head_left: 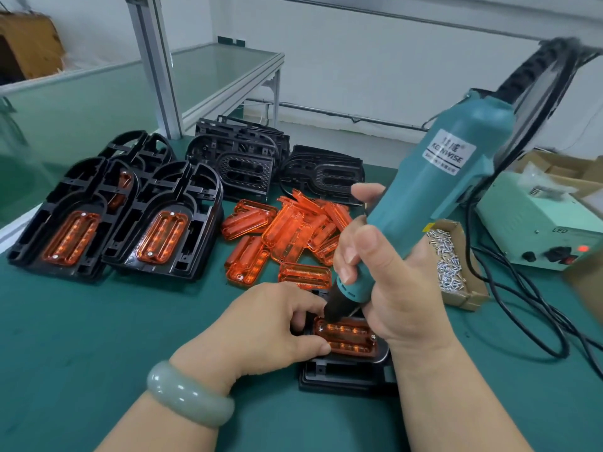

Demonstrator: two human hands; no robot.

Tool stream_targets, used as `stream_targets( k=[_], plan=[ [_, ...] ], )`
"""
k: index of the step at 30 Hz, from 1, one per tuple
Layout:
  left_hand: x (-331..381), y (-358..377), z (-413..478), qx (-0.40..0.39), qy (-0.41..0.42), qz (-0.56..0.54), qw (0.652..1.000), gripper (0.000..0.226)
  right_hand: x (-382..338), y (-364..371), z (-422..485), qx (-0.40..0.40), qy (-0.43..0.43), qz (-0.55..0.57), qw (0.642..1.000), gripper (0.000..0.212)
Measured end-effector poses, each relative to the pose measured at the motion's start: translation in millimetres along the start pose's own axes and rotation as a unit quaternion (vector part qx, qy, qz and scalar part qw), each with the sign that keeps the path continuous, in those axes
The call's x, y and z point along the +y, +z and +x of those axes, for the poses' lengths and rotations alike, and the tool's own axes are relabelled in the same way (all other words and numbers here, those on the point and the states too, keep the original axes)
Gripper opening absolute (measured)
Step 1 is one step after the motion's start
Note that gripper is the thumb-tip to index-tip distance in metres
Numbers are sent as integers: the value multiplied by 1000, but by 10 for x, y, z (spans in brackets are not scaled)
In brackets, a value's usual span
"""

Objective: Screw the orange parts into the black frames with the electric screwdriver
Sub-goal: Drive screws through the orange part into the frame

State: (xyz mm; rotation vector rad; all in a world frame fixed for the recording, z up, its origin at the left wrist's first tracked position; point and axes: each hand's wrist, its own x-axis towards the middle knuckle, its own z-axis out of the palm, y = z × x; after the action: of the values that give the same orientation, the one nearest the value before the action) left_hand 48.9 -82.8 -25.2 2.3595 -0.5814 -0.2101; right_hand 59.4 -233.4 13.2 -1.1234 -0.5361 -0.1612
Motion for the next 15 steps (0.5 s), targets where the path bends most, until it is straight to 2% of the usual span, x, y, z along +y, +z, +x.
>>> stream_targets(
  k=[4, 7, 10, 15],
  plan=[
    [-18, 13, 26, 2, -8, 9, 1000, 29, 11, -64, -10, 22, 7, 17, 1000, 50],
    [-6, 7, 35, -4, -20, 13, 1000, 19, 22, -91, -15, 26, 13, 34, 999, 46],
    [2, 13, 38, -4, -25, 16, 1000, 22, 27, -79, -9, 26, 10, 31, 999, 43],
    [23, 7, 33, -5, -33, 27, 999, 23, 24, -79, -10, 35, 6, 20, 999, 27]
  ],
)
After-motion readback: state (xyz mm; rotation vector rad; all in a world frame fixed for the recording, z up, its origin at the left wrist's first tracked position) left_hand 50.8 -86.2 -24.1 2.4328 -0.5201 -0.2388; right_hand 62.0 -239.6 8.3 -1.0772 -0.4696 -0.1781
